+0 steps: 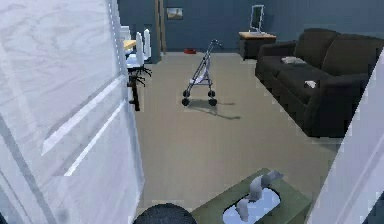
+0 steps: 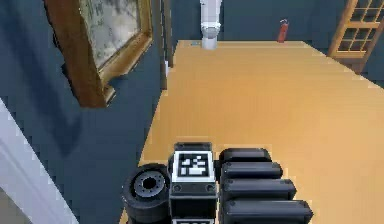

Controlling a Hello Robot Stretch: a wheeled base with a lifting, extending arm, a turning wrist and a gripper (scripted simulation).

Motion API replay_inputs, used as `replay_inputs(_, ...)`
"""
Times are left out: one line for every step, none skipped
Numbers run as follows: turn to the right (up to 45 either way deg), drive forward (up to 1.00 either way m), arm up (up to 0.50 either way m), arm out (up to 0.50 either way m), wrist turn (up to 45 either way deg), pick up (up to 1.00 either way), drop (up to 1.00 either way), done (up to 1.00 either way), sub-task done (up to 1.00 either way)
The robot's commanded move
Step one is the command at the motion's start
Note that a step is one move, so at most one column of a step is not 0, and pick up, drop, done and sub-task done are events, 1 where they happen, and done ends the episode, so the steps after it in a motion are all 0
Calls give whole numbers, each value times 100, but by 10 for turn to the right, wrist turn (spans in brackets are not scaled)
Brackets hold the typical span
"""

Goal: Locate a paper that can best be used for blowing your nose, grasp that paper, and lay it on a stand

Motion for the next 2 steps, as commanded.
replay_inputs(0,75,0,0,0,0,0,0,0)
replay_inputs(210,0,0,0,0,0,0,0,0)
